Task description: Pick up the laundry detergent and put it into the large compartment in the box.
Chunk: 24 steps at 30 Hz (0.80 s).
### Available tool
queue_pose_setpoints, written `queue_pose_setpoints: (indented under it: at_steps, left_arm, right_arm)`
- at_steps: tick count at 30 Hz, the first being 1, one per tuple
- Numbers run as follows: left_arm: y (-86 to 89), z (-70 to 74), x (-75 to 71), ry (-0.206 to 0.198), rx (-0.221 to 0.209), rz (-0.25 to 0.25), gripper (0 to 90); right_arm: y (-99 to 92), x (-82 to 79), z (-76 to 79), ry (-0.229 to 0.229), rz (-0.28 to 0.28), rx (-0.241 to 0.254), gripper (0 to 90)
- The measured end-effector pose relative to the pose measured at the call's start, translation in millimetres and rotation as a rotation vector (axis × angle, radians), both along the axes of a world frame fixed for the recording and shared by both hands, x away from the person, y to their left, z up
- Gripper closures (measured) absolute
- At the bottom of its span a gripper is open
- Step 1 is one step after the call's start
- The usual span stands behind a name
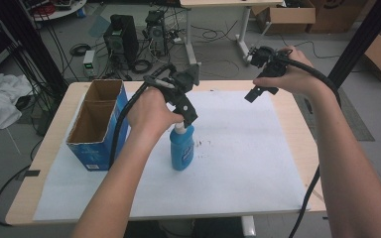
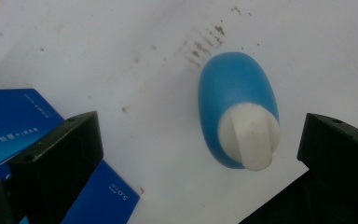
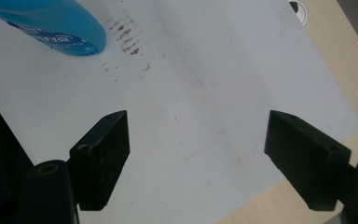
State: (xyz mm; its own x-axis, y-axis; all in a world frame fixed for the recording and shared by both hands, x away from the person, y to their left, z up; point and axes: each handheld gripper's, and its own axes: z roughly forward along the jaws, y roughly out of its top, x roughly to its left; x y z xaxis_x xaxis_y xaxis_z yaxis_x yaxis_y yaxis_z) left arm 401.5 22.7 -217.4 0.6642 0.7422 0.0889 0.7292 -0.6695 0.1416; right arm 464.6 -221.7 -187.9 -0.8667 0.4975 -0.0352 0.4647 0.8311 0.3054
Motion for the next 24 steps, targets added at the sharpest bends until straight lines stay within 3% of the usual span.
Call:
queue_pose_setpoints:
  at_steps: [10,15,16,17,18,24]
  left_arm:
    - [-7.8,-17.5,-3.0,0.011,-0.017,0.007,0.1]
    - [-10.8,-24.8,-3.7,0.023,-0.005,0.009,0.1]
    - [-11.1,-28.6,-3.6,0.031,-0.029,0.015,0.1]
    - [-11.1,-28.6,-3.6,0.031,-0.029,0.015,0.1]
    - [-12.5,-32.3,-4.3,0.022,-0.002,0.014,0.1]
    - [-14.3,-43.2,-4.6,0.041,0.000,0.016,0.1]
  right_arm:
    - [1.8,0.0,-2.0,0.001,0.003,-0.001,22.2]
    - [1.4,0.1,-3.4,-0.002,0.005,0.000,22.2]
    - [1.4,0.0,-3.9,0.000,0.004,-0.001,22.2]
    - [1.4,0.0,-3.9,0.000,0.004,-0.001,22.2]
    - [1.8,-0.2,-4.1,0.000,0.003,-0.001,22.1]
    - [4.2,-0.4,-5.1,0.001,0.009,-0.003,22.2]
